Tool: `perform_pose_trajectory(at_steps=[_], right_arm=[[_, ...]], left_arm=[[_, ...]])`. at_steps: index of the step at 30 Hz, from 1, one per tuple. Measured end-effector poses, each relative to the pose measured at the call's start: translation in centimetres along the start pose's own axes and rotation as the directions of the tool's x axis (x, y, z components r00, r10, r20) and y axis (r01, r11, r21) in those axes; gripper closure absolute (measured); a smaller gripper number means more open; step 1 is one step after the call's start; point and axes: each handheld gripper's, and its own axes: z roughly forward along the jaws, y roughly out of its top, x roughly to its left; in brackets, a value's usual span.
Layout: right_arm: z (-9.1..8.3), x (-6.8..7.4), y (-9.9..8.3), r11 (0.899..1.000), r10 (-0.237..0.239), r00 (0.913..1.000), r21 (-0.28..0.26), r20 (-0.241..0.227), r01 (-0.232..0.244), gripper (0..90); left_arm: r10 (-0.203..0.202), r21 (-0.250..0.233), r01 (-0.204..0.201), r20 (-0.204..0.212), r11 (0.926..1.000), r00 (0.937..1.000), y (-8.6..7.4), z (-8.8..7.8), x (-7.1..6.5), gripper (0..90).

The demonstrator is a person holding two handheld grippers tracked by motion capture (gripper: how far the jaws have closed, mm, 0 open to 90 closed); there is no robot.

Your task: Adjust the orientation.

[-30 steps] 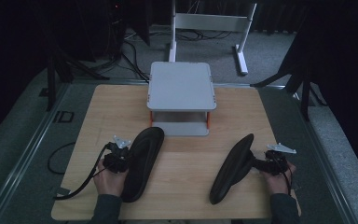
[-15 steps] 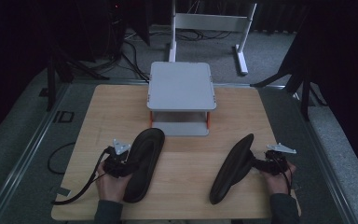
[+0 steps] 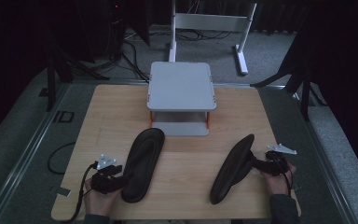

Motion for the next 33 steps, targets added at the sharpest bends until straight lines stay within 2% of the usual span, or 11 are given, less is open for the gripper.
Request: perform_pose_trajectory(at_steps=[1, 3, 7, 10, 14, 16, 20, 21, 24, 32, 33], right_arm=[[-0.1, 0.0, 0.0, 1.0, -0.001, 1.0, -0.002, -0.001, 0.001, 25.5], [-0.6, 0.0, 0.1, 1.0, 0.002, 1.0, -0.01, 0.002, -0.002, 25.6], [-2.1, -0.2, 0.9, 0.998, -0.005, 1.0, -0.056, 0.008, 0.005, 26.9], [-3.6, -0.3, 1.2, 0.996, -0.032, 0.9994, -0.083, 0.016, 0.033, 27.0], [-5.3, -0.4, 0.7, 0.994, -0.086, 0.9961, -0.07, 0.022, 0.087, 27.1], [-5.8, -0.6, 0.2, 0.994, -0.089, 0.9957, -0.056, 0.025, 0.09, 27.0], [-5.6, -0.6, -0.8, 0.995, -0.095, 0.9952, -0.013, 0.024, 0.095, 27.1], [-4.9, -0.1, -1.0, 0.994, -0.109, 0.9941, 0.011, -0.002, 0.109, 27.1], [-4.5, 1.0, -0.3, 0.992, -0.129, 0.991, -0.014, -0.035, 0.129, 27.1], [-4.4, 3.3, 1.9, 0.982, -0.179, 0.9816, -0.071, -0.067, 0.174, 28.6], [-4.1, 4.1, 2.4, 0.98, -0.189, 0.9785, -0.082, -0.083, 0.183, 28.6]], left_arm=[[0.018, 0.001, -0.018, -0.027, 0.9998, 0.9995, -0.1, 0.1, -0.4, 43.3], [0.032, 0.003, -0.032, -0.026, 0.9995, 0.9991, 0.0, -0.1, -0.7, 42.8], [-0.003, -0.02, 0.003, 0.024, 0.9998, 0.9997, 0.1, -0.4, -0.5, 44.7], [0.004, -0.013, -0.004, -0.006, 0.9999, 1.0, -0.1, -0.3, -0.5, 44.9], [0.009, -0.02, -0.009, -0.014, 0.9998, 0.9999, -0.3, -0.3, -0.3, 41.2], [0.015, -0.019, -0.015, -0.015, 0.9997, 0.9998, -0.3, -0.2, -0.5, 41.0], [0.021, -0.005, -0.021, -0.016, 0.9998, 0.9996, -0.4, 0.2, -0.6, 39.8], [0.03, 0.004, -0.03, -0.032, 0.9995, 0.999, -0.4, 0.4, -0.8, 39.7], [0.025, 0.0, -0.025, -0.023, 0.9997, 0.9994, -0.4, 0.3, -0.7, 39.9], [0.03, 0.001, -0.03, -0.029, 0.9995, 0.9991, -0.5, 0.3, -0.7, 40.3], [0.03, -0.003, -0.03, -0.026, 0.9995, 0.9992, -0.5, 0.3, -0.7, 40.5]])
